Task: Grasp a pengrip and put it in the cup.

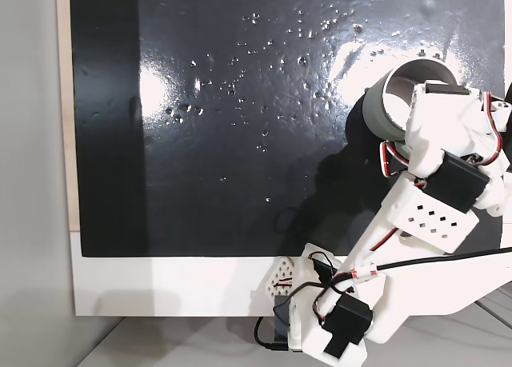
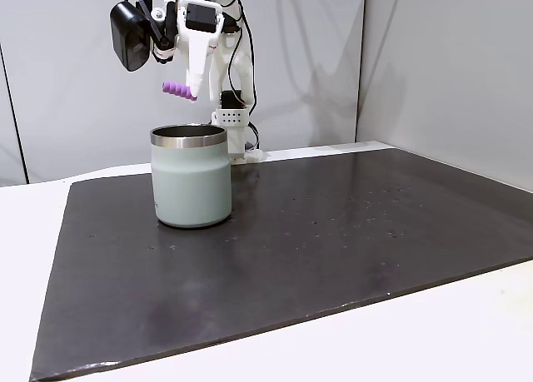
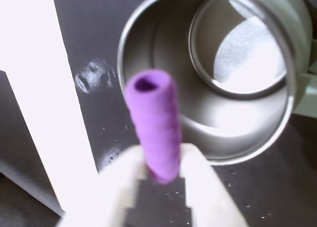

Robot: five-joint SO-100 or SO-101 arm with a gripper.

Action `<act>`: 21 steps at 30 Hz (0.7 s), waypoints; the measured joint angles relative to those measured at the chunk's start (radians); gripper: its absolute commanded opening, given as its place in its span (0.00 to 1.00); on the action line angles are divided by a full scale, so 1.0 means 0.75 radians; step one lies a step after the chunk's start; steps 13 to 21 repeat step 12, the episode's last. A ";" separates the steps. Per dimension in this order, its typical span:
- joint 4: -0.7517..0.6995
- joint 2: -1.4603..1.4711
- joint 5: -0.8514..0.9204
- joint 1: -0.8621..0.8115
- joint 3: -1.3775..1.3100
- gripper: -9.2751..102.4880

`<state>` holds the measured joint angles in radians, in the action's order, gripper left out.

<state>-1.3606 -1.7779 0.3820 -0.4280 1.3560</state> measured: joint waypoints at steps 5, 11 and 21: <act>0.000 0.000 -0.033 -0.006 0.000 0.34; -0.002 0.000 -0.033 -0.006 0.000 0.34; -0.004 0.000 -0.033 -0.006 0.000 0.34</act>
